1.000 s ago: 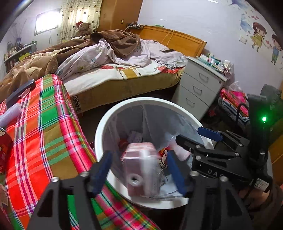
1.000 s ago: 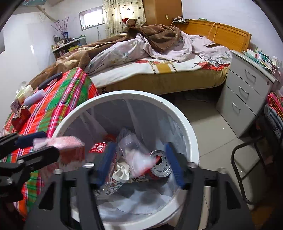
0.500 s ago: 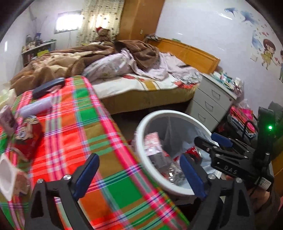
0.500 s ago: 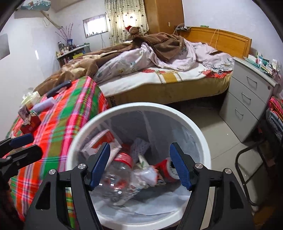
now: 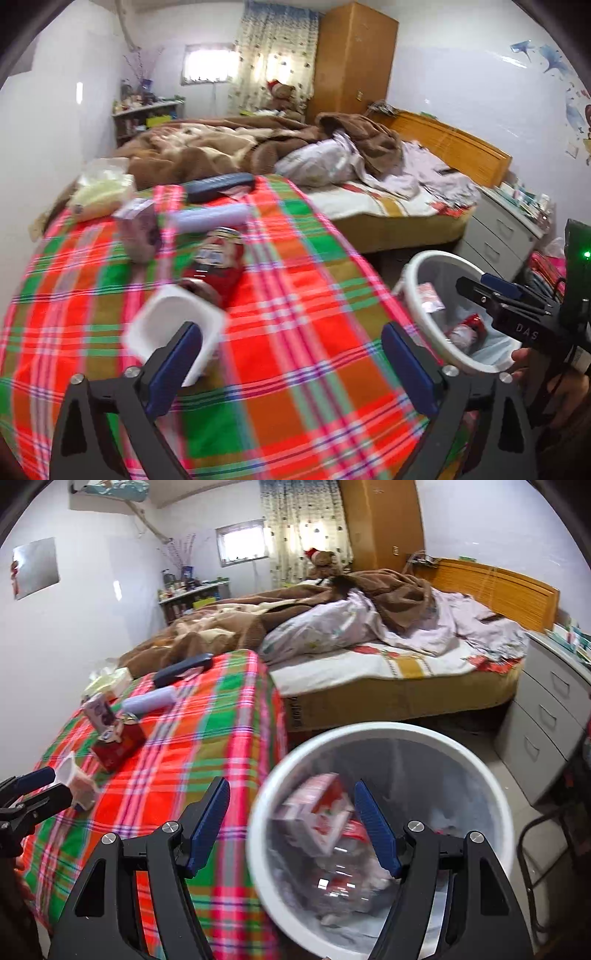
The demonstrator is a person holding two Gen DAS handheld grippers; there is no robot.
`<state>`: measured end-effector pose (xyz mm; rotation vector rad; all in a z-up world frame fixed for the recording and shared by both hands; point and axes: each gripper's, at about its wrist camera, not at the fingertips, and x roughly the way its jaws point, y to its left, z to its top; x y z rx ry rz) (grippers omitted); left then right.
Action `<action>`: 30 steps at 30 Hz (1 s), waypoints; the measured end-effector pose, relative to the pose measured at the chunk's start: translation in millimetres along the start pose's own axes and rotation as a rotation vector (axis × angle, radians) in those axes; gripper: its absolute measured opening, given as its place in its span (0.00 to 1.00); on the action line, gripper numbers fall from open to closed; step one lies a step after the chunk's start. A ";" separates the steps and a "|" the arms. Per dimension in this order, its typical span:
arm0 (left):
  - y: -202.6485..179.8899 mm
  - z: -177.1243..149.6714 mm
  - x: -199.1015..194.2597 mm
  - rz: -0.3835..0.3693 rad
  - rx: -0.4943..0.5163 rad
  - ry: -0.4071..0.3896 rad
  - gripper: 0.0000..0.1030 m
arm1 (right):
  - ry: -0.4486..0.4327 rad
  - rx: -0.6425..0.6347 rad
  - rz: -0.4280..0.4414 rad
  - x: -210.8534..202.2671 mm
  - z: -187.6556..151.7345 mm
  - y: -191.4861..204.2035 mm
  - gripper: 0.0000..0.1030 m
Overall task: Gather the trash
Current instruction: 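Move both tools back to the bed toward the yogurt cup and red cartoon can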
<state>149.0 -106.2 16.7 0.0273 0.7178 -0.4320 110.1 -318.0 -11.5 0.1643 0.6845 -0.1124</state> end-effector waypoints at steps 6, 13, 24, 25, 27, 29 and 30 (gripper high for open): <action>48.6 -15.7 -13.8 0.035 -0.069 -0.002 0.99 | -0.015 -0.046 0.053 7.3 3.5 30.1 0.70; 83.1 -32.3 -7.3 0.060 -0.111 0.043 0.99 | 0.020 -0.062 0.138 22.2 11.1 59.4 0.70; 96.2 -27.9 33.7 0.018 -0.086 0.106 0.97 | 0.047 -0.070 0.210 46.7 19.0 99.9 0.70; 96.4 -25.6 37.2 0.011 -0.079 0.105 0.96 | 0.053 -0.074 0.212 48.9 19.7 103.2 0.70; 99.5 -21.0 45.3 -0.009 -0.092 0.115 0.95 | 0.060 -0.082 0.216 54.4 22.0 109.0 0.70; 101.4 -16.9 51.3 -0.045 -0.105 0.120 0.89 | 0.068 -0.086 0.223 58.9 23.4 114.0 0.70; 102.5 -15.6 52.7 -0.054 -0.110 0.117 0.88 | 0.073 -0.088 0.228 61.4 24.3 116.4 0.70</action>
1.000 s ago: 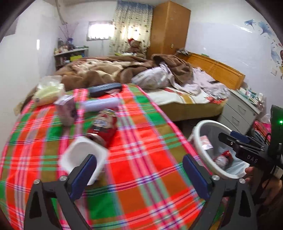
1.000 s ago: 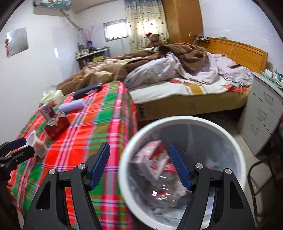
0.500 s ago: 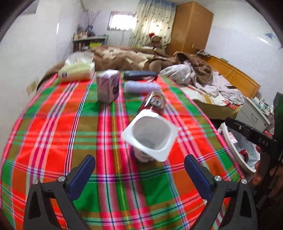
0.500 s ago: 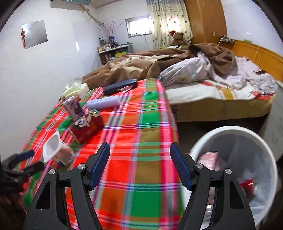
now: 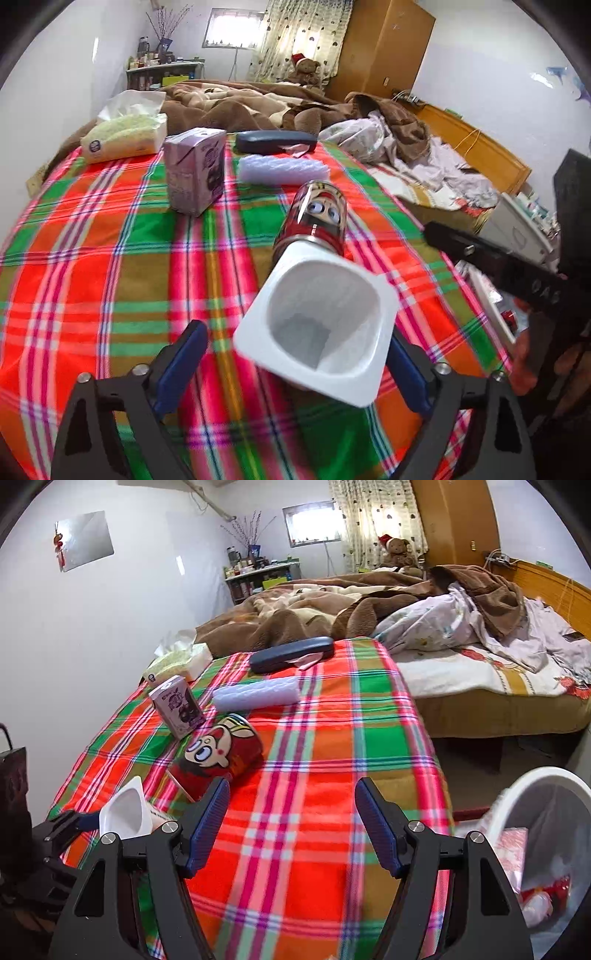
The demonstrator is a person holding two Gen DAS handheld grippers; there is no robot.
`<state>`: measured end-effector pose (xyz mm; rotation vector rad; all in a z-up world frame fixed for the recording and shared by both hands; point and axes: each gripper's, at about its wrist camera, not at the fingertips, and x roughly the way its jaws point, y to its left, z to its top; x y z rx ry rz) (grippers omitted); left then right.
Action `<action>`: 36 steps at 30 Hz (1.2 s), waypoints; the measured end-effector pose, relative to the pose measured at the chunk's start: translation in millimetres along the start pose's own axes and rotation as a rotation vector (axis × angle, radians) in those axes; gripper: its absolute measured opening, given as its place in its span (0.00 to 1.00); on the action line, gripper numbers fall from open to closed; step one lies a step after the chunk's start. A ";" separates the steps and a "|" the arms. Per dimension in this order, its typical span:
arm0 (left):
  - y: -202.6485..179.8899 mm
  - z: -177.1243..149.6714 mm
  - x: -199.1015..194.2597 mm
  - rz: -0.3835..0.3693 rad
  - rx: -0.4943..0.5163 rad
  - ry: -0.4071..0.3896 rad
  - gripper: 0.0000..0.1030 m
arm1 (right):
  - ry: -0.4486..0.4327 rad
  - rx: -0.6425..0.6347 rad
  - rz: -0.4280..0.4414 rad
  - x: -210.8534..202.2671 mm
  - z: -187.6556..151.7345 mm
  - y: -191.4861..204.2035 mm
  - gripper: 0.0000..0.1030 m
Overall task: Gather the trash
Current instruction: 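Move both tools back to the bed toward the yogurt cup and red cartoon can, then grasp the white yogurt cup with the left tool while the right tool grasps the red cartoon can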
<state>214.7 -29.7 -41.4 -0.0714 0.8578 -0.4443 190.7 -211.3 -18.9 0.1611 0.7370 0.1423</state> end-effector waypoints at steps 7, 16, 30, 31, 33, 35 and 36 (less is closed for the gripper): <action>8.8 6.5 -2.5 -0.038 -0.004 -0.025 0.61 | 0.029 0.031 0.021 18.9 10.3 9.9 0.70; 43.8 6.8 -16.8 0.056 -0.060 -0.055 0.61 | 0.066 0.040 0.066 38.6 16.4 31.4 0.70; 98.3 12.4 -21.3 0.164 -0.136 -0.041 0.61 | 0.143 0.047 0.014 77.5 23.4 63.9 0.70; 100.7 12.7 -19.3 0.160 -0.147 -0.035 0.61 | 0.155 0.038 -0.007 81.3 23.0 66.2 0.70; 104.2 11.9 -17.6 0.155 -0.164 -0.027 0.61 | 0.167 0.019 -0.039 86.6 21.8 69.3 0.70; 105.5 11.3 -16.0 0.149 -0.160 -0.023 0.61 | 0.172 0.001 -0.056 88.9 20.1 71.0 0.70; 106.2 11.0 -14.9 0.145 -0.162 -0.021 0.61 | 0.174 -0.004 -0.062 89.0 19.8 71.2 0.70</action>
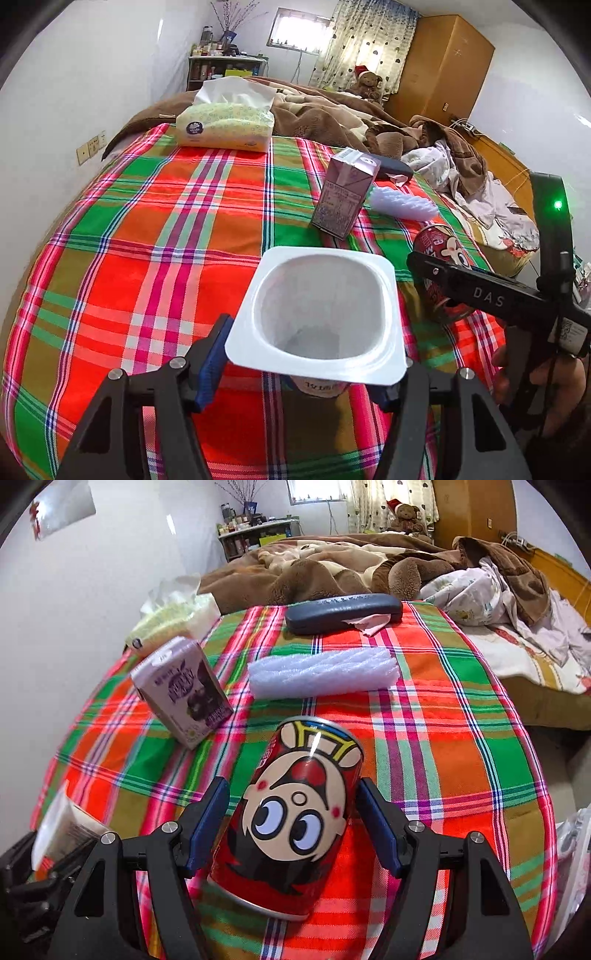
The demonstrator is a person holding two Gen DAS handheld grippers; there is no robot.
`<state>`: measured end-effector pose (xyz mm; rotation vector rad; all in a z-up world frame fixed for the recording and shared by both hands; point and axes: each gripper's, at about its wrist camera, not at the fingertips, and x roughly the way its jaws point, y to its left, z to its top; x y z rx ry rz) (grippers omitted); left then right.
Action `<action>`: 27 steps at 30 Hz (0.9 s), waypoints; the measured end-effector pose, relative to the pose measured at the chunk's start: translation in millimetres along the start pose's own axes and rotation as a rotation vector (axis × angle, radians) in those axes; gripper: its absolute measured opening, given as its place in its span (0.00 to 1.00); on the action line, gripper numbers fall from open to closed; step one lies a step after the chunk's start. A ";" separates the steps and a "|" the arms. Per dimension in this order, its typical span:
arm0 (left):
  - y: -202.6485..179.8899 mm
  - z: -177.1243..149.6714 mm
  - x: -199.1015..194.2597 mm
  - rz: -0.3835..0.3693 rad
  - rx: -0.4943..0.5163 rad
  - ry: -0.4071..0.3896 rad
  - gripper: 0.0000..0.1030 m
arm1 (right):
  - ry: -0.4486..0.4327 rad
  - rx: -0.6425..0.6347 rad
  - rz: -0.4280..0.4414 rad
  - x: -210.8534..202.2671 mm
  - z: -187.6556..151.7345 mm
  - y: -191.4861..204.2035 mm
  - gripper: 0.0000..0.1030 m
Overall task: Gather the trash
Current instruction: 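Grasp the white yogurt cup with the left tool while the right tool grasps the red cartoon can, then carry the yogurt cup and can over the white bin and open both tools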
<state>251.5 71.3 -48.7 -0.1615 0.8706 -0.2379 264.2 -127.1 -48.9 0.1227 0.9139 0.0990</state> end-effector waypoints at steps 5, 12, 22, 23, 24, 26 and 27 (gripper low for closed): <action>1.7 2.2 2.8 -0.007 -0.010 -0.002 0.62 | -0.023 -0.042 -0.025 -4.0 -0.7 4.4 0.70; 6.1 5.0 1.7 -0.024 -0.055 -0.016 0.61 | -0.023 -0.040 -0.026 -4.5 -2.5 2.0 0.68; 3.3 5.9 -4.9 -0.047 -0.056 -0.045 0.42 | -0.036 -0.012 -0.024 -9.5 -7.0 -4.5 0.56; 2.2 5.8 -6.3 -0.043 -0.049 -0.049 0.42 | -0.043 -0.010 -0.029 -11.2 -7.6 -5.4 0.55; 1.6 6.2 -6.9 -0.038 -0.043 -0.053 0.42 | -0.050 -0.010 -0.031 -12.7 -8.4 -6.3 0.55; -3.1 5.7 -11.3 -0.018 -0.018 -0.066 0.42 | -0.059 -0.004 -0.025 -16.2 -10.1 -8.9 0.55; -5.9 5.6 -13.4 -0.011 -0.006 -0.071 0.42 | -0.062 0.000 -0.020 -17.7 -10.1 -10.4 0.55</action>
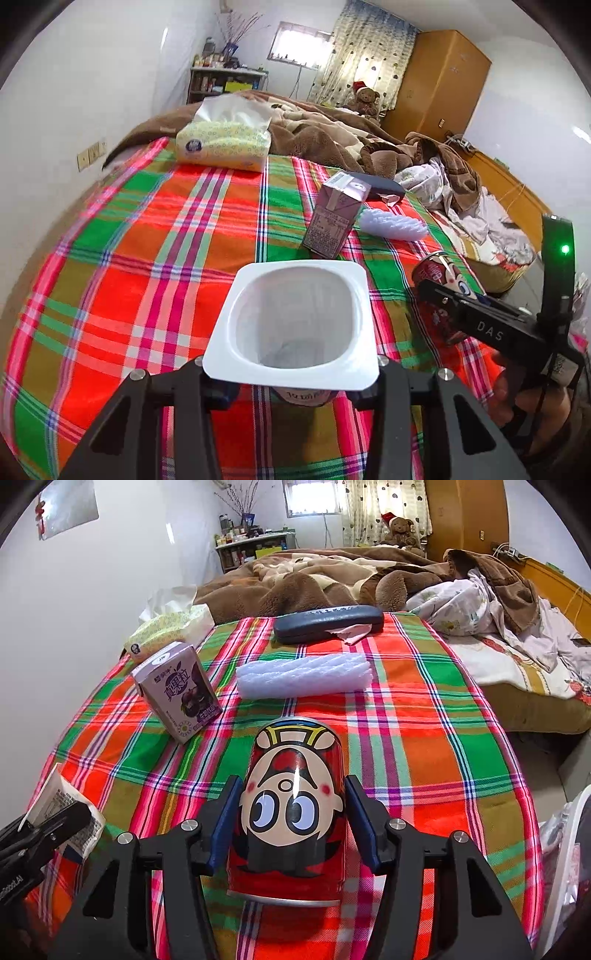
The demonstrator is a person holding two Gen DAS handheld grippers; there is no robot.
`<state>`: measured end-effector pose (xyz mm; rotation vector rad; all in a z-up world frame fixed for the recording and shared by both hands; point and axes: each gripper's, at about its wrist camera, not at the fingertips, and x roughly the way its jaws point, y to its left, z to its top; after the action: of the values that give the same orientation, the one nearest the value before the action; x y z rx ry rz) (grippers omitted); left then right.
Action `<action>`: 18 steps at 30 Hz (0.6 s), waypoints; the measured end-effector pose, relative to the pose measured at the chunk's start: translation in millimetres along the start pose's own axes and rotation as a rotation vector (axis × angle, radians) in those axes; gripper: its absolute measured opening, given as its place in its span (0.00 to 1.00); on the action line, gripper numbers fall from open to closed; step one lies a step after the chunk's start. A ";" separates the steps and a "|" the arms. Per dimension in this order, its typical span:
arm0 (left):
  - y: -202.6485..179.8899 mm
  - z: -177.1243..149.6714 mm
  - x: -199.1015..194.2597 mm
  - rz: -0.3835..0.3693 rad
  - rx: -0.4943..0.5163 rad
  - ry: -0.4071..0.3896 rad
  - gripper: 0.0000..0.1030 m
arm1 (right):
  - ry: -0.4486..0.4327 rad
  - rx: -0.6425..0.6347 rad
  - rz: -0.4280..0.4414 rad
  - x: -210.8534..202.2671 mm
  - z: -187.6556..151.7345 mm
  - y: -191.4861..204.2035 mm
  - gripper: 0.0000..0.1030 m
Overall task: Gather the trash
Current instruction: 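Carry the yogurt cup and can over the white bin and open both tools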
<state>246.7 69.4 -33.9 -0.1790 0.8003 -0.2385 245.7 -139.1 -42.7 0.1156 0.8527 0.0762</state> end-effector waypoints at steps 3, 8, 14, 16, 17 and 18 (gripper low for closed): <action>-7.1 -0.8 -6.0 0.006 0.025 -0.010 0.42 | -0.016 0.013 0.007 -5.9 -1.3 -4.1 0.55; -20.3 -3.8 -14.3 0.028 0.058 -0.015 0.42 | -0.037 0.029 0.017 -16.3 -4.4 -11.9 0.55; -41.2 -9.3 -24.2 0.026 0.091 -0.016 0.42 | -0.056 0.054 0.028 -30.6 -9.5 -24.8 0.55; -49.4 -10.7 -29.1 0.022 0.106 -0.025 0.42 | -0.063 0.058 0.028 -37.5 -11.6 -29.7 0.55; -52.8 -11.4 -30.7 0.020 0.111 -0.024 0.42 | -0.069 0.063 0.029 -41.8 -13.1 -32.7 0.55; -57.2 -12.2 -32.1 0.018 0.116 -0.023 0.42 | -0.075 0.069 0.033 -46.2 -14.5 -35.9 0.55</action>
<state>208.1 22.8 -6.0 -0.0649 0.7628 -0.2650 205.2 -179.0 -22.4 0.1964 0.7790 0.0734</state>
